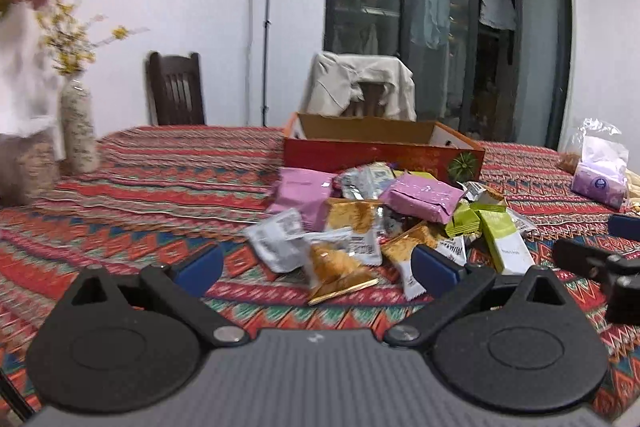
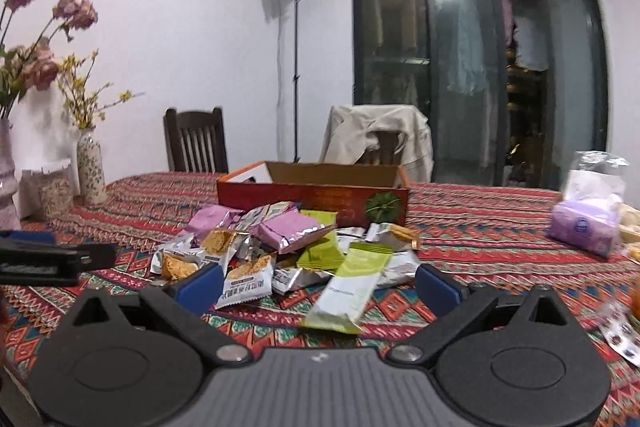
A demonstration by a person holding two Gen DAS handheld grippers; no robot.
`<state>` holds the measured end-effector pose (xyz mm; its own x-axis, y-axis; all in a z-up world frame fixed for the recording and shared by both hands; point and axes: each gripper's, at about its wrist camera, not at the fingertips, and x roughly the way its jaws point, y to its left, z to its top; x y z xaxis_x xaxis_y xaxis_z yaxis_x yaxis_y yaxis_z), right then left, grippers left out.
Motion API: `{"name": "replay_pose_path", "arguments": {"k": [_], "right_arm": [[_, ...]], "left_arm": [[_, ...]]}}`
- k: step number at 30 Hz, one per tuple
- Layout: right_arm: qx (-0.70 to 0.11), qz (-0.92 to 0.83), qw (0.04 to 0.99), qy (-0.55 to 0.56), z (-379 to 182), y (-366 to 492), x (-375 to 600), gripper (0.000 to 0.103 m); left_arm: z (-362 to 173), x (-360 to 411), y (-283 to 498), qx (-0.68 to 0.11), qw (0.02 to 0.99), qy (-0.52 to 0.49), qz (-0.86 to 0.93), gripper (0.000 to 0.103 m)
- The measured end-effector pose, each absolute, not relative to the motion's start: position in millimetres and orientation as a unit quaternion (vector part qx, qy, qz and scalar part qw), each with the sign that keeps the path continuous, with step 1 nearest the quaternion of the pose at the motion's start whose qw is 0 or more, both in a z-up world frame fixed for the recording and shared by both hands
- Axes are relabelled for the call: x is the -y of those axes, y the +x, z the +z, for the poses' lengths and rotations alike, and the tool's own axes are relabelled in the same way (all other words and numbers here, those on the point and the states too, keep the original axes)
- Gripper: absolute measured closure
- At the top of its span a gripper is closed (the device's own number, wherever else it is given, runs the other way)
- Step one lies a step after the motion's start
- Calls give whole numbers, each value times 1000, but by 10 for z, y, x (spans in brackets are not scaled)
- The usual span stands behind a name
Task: Organize snacks
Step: 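Reach both tools toward the snack pile and close on cracker packets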
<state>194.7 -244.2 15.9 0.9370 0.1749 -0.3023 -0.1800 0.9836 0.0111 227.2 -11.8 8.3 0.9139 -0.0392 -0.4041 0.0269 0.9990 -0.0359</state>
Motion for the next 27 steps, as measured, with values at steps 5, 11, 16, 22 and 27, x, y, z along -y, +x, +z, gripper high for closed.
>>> {"name": "replay_pose_path", "arguments": {"k": [5, 11, 16, 22, 27], "right_arm": [[-186, 116, 975, -29, 112, 2323, 2305, 11], [-216, 141, 965, -53, 29, 2636, 2091, 14], [-240, 154, 956, -66, -49, 2852, 1919, 22], [-260, 160, 948, -89, -126, 3071, 1611, 27], [-279, 150, 939, -129, -229, 3247, 1327, 43]], "left_arm": [[-106, 232, 2807, -254, 966, -21, -34, 14], [-282, 165, 3110, -291, 955, -45, -44, 44], [-298, -26, 3049, -289, 952, -75, -69, 69], [-225, -236, 2767, -284, 953, -78, -77, 74], [-158, -364, 2636, -280, 955, -73, -69, 75]]}}
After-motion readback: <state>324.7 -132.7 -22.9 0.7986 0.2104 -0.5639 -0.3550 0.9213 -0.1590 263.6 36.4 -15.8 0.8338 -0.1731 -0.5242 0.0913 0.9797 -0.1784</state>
